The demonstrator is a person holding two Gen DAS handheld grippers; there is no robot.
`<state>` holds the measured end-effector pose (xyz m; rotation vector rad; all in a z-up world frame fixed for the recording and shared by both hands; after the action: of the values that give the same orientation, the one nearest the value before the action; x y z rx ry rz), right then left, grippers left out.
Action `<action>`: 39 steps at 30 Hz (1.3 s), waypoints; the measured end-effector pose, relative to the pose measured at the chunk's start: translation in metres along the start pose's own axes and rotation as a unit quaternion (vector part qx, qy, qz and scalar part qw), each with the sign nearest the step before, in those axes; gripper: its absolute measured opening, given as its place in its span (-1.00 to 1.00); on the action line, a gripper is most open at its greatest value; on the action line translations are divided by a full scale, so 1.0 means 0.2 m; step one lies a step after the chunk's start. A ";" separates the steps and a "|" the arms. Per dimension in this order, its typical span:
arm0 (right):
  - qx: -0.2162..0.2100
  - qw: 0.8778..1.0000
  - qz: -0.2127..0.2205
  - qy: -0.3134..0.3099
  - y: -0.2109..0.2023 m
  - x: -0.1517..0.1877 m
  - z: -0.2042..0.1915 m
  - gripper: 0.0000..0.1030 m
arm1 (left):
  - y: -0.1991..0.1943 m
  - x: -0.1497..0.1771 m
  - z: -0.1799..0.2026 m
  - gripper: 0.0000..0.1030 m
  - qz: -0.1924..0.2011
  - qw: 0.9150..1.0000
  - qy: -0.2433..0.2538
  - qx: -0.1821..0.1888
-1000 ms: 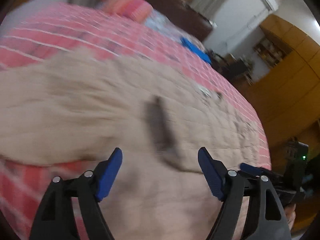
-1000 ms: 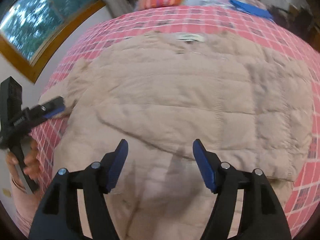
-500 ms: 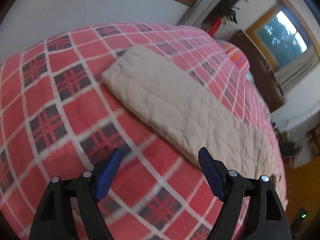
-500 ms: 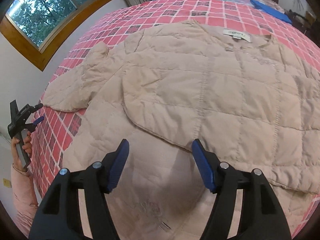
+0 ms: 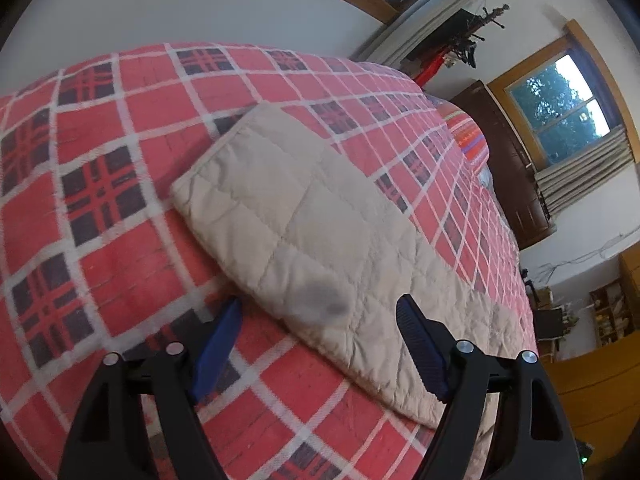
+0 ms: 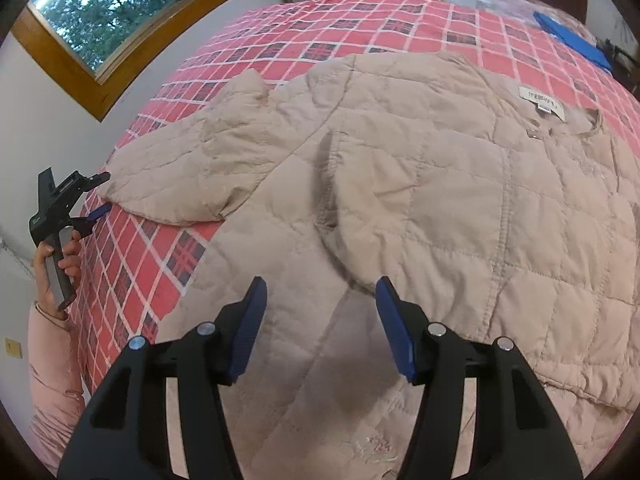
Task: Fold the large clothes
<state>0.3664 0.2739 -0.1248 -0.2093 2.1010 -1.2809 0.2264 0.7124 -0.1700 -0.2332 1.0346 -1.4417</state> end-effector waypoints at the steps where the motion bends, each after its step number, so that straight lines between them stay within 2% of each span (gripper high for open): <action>1: 0.002 1.000 0.000 0.003 0.01 -0.01 0.01 0.12 | 0.01 -0.01 0.00 0.48 0.001 1.000 -0.003 0.001; 3: 0.005 1.000 -0.001 0.009 0.03 -0.02 0.04 0.12 | 0.01 -0.01 0.00 0.33 0.003 1.000 -0.005 -0.003; 4: 0.008 1.000 -0.005 0.012 0.05 -0.02 0.05 0.12 | 0.01 -0.02 0.00 0.19 0.004 1.000 -0.006 -0.008; 6: 0.014 1.000 -0.010 0.016 0.08 -0.03 0.07 0.01 | 0.02 -0.02 -0.01 -0.21 0.006 1.000 -0.009 -0.019; 7: 0.021 0.999 -0.013 0.020 0.10 -0.03 0.08 -0.08 | 0.02 -0.02 -0.02 -0.55 0.006 1.000 -0.015 -0.016; 8: 0.024 0.999 -0.016 0.023 0.11 -0.03 0.09 -0.13 | 0.02 -0.02 -0.02 -0.71 0.007 1.000 -0.021 -0.008; 10: 0.022 0.999 -0.017 0.025 0.13 -0.03 0.10 -0.13 | 0.01 -0.02 -0.01 -0.85 0.015 1.000 -0.026 0.006; 14: 0.022 0.999 -0.022 0.031 0.16 -0.02 0.13 -0.21 | -0.09 0.00 0.15 -0.90 0.047 0.998 0.026 0.024; 20: 0.047 0.999 -0.023 0.010 0.19 -0.02 0.11 -0.20 | -0.19 0.12 0.55 -0.91 0.045 0.988 0.102 0.104; 25: 0.048 0.999 -0.022 0.012 0.19 -0.02 0.11 -0.20 | -0.19 0.31 0.84 -0.91 0.006 0.975 0.155 0.161; 31: 0.030 0.999 -0.019 0.022 0.19 -0.03 0.14 -0.21 | -0.14 0.61 1.19 -0.91 -0.058 0.948 0.221 0.223; 39: 0.009 0.999 -0.009 0.030 0.09 -0.01 0.17 -0.24 | 0.04 0.88 1.40 -0.91 -0.106 0.926 0.284 0.224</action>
<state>0.3916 0.2594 -0.1500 -0.1833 2.1407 -1.3317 0.3907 0.4359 -0.0913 0.4462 1.1187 -1.9618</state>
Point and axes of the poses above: each gripper's, at about its wrist camera, not at the fingertips, and y roughly the way its jaws point, z to its right, x to its underside, the point moved 4 cm from there along y, roughly the way its jaws point, and after that the axes turned 6 degrees about z, right-handed, at the moved point
